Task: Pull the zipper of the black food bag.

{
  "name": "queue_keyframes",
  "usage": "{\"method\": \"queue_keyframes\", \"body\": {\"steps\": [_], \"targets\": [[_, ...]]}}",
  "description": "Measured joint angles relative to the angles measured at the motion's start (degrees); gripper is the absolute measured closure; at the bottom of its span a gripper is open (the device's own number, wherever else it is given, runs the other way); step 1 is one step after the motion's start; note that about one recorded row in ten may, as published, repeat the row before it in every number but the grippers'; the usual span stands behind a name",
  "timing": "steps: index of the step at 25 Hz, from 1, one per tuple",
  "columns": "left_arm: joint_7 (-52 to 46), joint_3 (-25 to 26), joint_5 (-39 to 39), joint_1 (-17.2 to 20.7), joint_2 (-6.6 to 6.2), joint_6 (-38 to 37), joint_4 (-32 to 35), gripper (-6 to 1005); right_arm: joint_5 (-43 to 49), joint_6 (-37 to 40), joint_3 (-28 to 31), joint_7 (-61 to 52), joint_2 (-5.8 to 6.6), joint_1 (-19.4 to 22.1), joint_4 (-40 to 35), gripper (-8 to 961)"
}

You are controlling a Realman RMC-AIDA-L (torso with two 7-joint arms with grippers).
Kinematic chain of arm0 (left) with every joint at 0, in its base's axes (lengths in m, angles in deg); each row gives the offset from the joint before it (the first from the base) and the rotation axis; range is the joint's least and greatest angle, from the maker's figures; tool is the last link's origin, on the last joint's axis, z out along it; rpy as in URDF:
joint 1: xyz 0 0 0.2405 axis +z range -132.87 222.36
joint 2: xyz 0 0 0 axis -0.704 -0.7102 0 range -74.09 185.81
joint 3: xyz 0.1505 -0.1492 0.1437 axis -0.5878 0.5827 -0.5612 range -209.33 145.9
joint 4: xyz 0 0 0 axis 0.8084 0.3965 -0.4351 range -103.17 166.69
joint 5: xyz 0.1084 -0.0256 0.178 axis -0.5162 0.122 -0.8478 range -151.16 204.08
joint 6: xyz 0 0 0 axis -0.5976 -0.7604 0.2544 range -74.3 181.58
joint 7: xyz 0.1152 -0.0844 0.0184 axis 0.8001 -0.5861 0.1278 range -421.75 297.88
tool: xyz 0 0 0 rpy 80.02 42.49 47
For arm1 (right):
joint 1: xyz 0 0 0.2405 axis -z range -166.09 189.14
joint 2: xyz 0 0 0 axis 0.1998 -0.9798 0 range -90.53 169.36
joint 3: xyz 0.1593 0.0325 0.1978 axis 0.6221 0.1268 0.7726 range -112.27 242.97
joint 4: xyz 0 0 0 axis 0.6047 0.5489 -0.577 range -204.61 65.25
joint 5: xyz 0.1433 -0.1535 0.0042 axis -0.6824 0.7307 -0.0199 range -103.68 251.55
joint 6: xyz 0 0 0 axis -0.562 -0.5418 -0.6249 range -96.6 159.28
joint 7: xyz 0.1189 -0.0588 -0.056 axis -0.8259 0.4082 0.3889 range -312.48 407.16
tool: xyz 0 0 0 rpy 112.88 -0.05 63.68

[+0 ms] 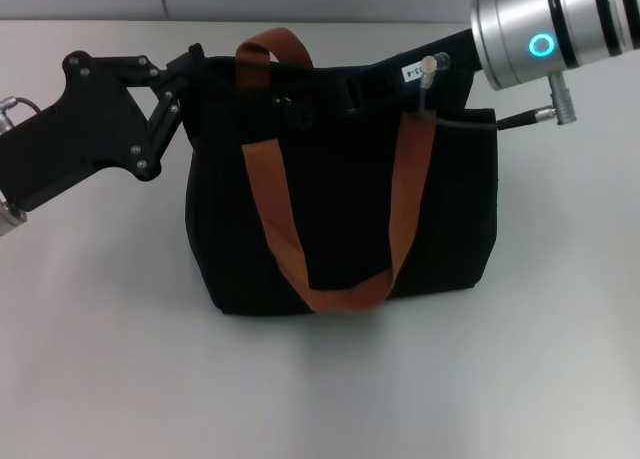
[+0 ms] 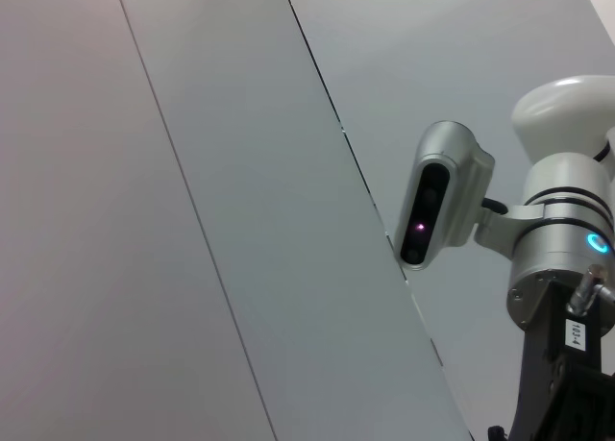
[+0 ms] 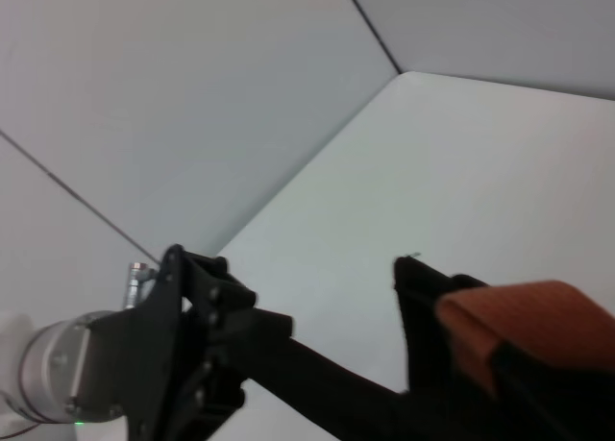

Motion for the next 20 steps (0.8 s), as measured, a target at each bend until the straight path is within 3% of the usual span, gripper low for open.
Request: {"method": "queue_keyframes", "body": {"steps": [20], "targets": [[0.00,0.01,0.24,-0.60,-0.19,1.27,0.31,973,5.77,1.14,0.43,-5.93,0.09,6.82,-10.09,947]]}}
